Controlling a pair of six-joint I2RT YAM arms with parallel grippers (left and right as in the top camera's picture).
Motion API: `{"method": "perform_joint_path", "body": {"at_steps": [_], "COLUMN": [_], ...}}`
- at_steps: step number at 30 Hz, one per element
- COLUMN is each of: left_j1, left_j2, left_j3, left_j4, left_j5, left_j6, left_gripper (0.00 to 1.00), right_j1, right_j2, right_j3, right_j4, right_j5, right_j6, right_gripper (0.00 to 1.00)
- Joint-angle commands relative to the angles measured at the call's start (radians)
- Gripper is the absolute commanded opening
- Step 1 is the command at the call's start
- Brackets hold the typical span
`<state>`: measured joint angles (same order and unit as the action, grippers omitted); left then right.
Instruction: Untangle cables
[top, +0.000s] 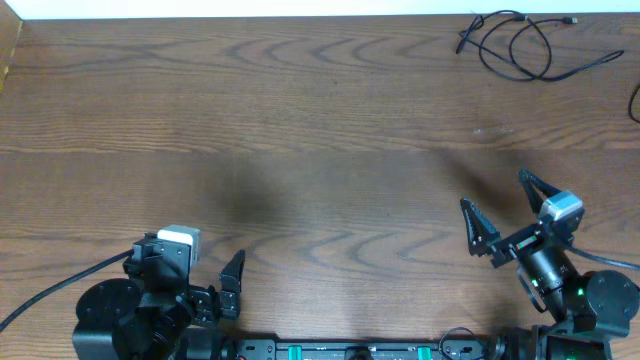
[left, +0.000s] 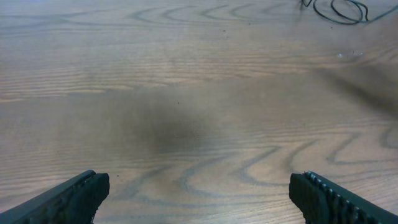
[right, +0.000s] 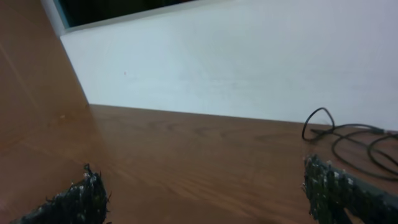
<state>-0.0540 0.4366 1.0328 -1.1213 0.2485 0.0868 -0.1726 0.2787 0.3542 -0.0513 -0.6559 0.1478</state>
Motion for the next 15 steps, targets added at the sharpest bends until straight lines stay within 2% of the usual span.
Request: {"method": "perform_joint_path", "body": {"at_steps": [1, 15], "left_j1": [0.002, 0.002], "left_j2": [-0.001, -0.001], "left_j3": [0.007, 0.007], "left_j4": [0.0, -0.001], "left_j5": [0.002, 0.002], "left_j6": [0.018, 0.018], "left_gripper": [1.0, 1.0], "right_j1": [0.004, 0.004], "right_j2": [-0.041, -0.167], "right_j3": [-0.005, -0.005], "right_j4": [-0.025, -0.075], "right_j5": [0.022, 0.026], "right_j6": [-0.007, -0.007], "right_gripper": [0.99, 0.99]}}
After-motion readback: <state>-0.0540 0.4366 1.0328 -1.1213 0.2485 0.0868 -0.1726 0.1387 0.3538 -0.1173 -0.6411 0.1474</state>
